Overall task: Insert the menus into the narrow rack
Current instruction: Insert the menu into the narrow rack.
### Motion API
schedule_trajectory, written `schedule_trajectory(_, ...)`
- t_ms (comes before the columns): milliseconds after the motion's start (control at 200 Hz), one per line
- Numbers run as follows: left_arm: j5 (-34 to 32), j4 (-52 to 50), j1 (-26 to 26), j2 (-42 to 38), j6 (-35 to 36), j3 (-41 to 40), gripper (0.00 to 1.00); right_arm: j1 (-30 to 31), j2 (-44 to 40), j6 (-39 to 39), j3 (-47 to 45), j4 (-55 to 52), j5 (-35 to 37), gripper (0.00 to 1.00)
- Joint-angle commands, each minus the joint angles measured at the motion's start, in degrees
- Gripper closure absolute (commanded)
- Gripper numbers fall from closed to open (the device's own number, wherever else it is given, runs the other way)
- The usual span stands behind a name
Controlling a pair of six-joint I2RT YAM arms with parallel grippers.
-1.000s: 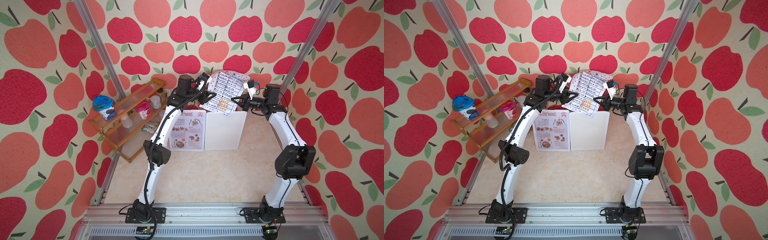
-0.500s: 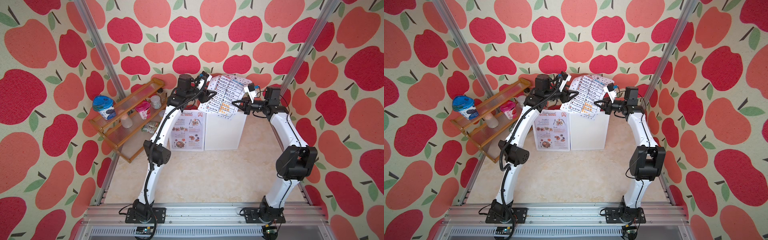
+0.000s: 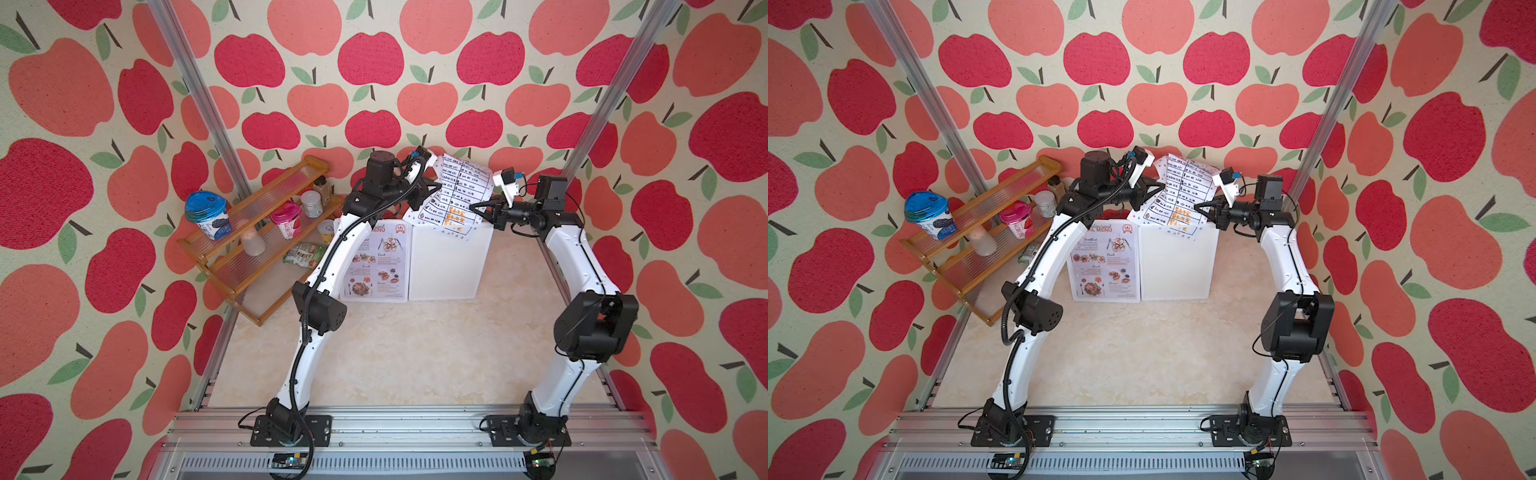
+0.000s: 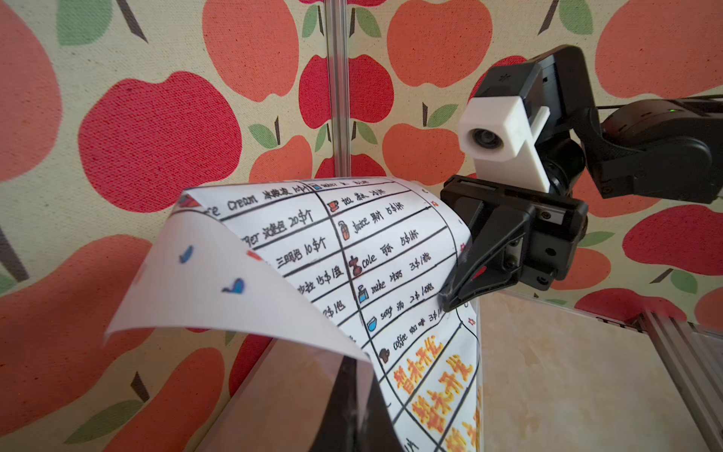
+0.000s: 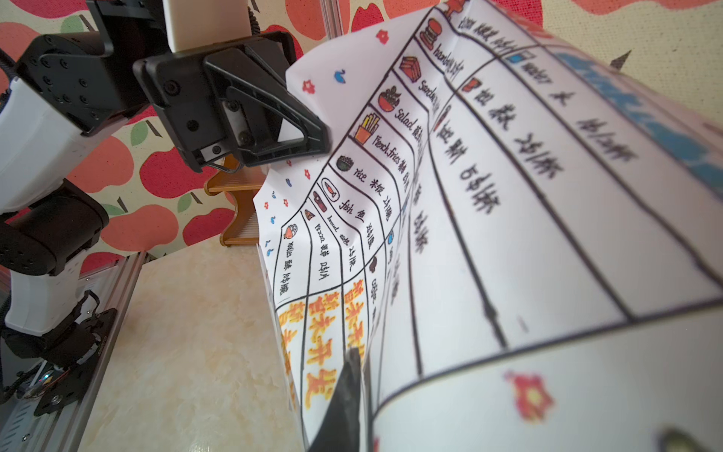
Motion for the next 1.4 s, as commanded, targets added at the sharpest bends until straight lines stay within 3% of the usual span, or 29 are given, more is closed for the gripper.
schedule_trajectory(0, -0.3, -3.2, 0.1, -2.8, 1.2, 1.1, 0.96, 0.1, -1.7, 0.9, 0.3, -0.2, 1.2, 0.72)
schedule_trajectory(140, -0.7, -4.9, -0.1, -3.4, 2.1, 1.1, 0.99, 0.9, -1.5, 4.0, 0.3, 3.5, 3.0, 0.51)
schedule_trajectory(285, -0.6, -5.5, -0.1, -3.8, 2.2, 0.9, 1.00, 2.2, -0.9, 7.1, 1.4, 7.4, 5.2, 0.48)
schedule_trajectory(390, -0.7, -6.1, -0.1, -4.1, 2.7, 0.9, 0.96, 2.9, 0.3, 7.0, 3.4, 7.3, 6.1, 0.59)
schedule_trajectory(505, -1.4, -6.5, -0.1, -4.3, 3.6, 0.9, 0.73, 2.9, 1.1, 6.8, 5.1, 6.9, 5.5, 0.81)
schedule_trajectory(740, -1.1, -1.7, 1.0, -3.5, 1.5, 0.9, 0.49, 2.1, 0.6, 5.7, 5.1, 7.0, 1.3, 0.91)
schedule_trajectory(1035, -1.0, 0.3, 1.2, -3.1, 0.3, 0.9, 0.39, 0.6, -0.4, -2.1, 5.0, 0.4, -2.1, 0.95)
schedule_trajectory(1396, -0.6, 0.0, 1.0, -2.8, 0.1, 0.9, 0.39, -0.2, -3.2, -14.4, 4.8, -10.1, 6.2, 1.00)
